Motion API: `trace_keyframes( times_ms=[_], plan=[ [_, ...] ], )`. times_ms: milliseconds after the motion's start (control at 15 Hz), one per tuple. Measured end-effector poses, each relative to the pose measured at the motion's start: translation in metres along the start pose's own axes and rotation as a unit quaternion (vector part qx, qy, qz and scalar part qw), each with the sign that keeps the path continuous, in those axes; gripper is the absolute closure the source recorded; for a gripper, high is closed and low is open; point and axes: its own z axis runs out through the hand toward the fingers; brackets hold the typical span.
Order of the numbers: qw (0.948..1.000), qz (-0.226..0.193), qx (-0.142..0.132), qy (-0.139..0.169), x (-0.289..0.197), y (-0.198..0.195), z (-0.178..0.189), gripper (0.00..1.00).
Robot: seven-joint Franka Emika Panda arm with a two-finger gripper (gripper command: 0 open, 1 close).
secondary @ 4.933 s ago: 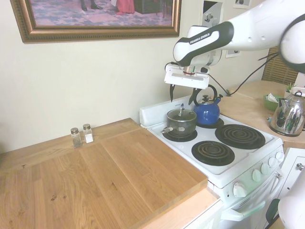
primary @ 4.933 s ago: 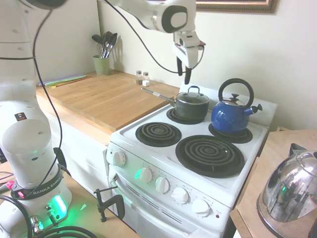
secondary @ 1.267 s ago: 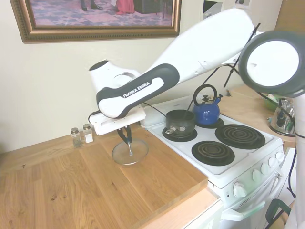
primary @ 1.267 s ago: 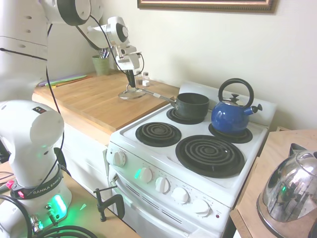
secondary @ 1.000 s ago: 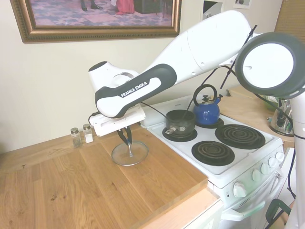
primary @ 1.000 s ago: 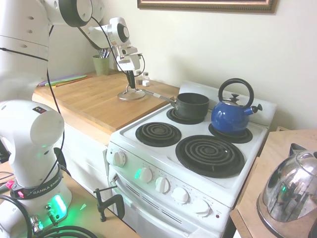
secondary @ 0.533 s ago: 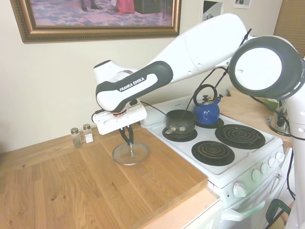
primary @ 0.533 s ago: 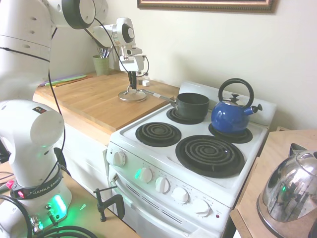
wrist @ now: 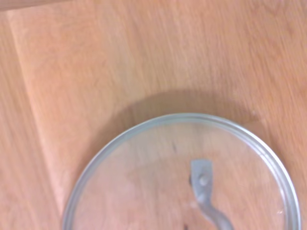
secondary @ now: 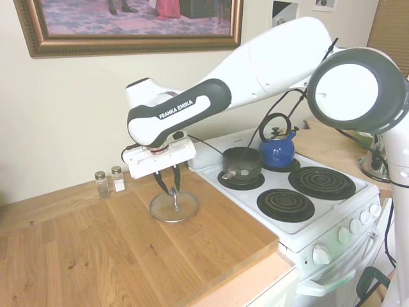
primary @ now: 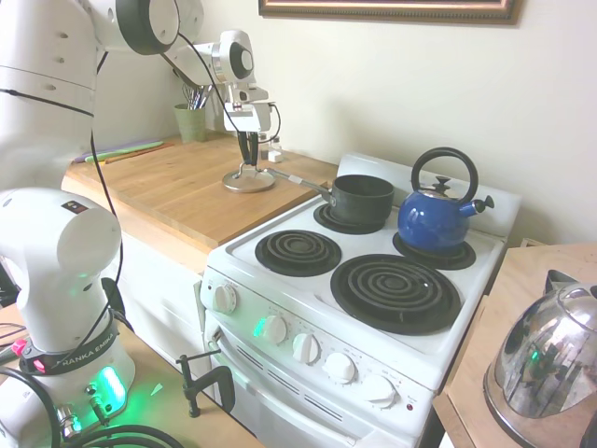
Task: Uncover the lid of the pot
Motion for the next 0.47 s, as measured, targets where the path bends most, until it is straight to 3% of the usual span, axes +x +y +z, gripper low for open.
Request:
trace_keyframes(
  times_ms=[200,467],
  plan=[
    [0.9994,-0.021,0.024,-0.011,-0.005,0.023,-0.026,0.0],
    [0.9968,-0.041,0.068,-0.004,-0.023,0.088,-0.068,0.0]
  ],
)
